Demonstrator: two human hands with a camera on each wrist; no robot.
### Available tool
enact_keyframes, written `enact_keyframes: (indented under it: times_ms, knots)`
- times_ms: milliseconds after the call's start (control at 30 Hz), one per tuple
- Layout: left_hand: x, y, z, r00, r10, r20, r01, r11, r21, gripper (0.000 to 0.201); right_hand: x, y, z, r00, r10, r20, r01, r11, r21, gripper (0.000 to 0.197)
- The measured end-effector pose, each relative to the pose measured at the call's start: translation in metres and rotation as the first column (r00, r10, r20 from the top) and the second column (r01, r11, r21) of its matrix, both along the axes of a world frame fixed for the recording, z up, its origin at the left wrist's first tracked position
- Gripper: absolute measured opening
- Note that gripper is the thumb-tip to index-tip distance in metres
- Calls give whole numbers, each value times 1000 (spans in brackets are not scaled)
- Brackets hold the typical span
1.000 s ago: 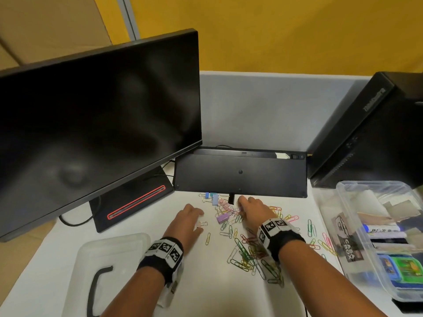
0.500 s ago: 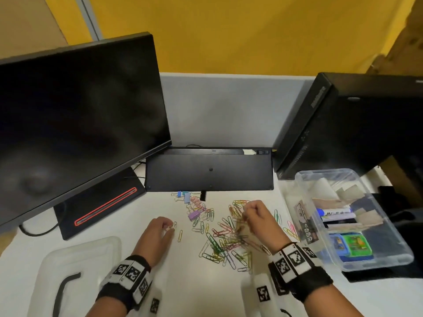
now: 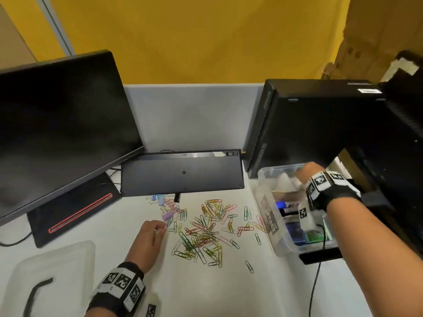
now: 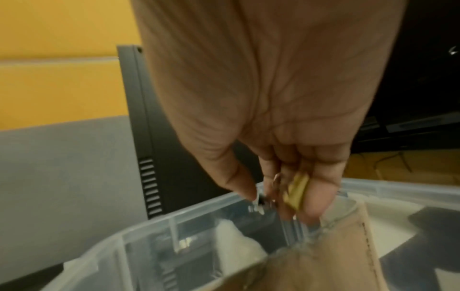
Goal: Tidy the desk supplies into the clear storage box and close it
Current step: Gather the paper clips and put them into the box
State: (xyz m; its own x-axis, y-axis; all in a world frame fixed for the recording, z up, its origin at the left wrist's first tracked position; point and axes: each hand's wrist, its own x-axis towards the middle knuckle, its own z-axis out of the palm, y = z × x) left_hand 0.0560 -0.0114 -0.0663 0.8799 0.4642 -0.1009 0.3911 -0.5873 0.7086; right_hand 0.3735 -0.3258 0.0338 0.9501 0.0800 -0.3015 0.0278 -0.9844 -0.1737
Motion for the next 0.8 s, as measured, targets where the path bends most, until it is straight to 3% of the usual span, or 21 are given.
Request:
enact_keyframes:
  times_ms: [167, 333, 433, 600, 700, 800]
  knots:
    - [-4, -15, 4, 1000, -12, -5, 12, 1000, -11, 12, -5, 4, 7, 984, 163, -70, -170, 980, -101, 41]
    - [-9, -36, 7, 997, -75, -23, 75, 997, -20, 13, -47, -37, -4, 999, 36, 12, -37, 965, 260, 38]
    - [1, -60, 20, 987, -159, -18, 159, 987, -26, 12, -86, -68, -17, 998, 54, 39, -61, 973, 222, 44]
    - [60, -115, 56, 940, -342, 18, 341, 939, 44, 19, -112, -81, -44, 981, -34, 191, 23, 998, 63, 62]
    - [116, -155, 77, 884, -462, 74, 445, 879, 169, 24, -118, -78, -54, 957, -67, 281, 41, 994, 97, 64]
    - [179, -198, 88, 847, -531, 4, 505, 808, 305, 23, -119, -79, -56, 953, -81, 291, 41, 989, 140, 63]
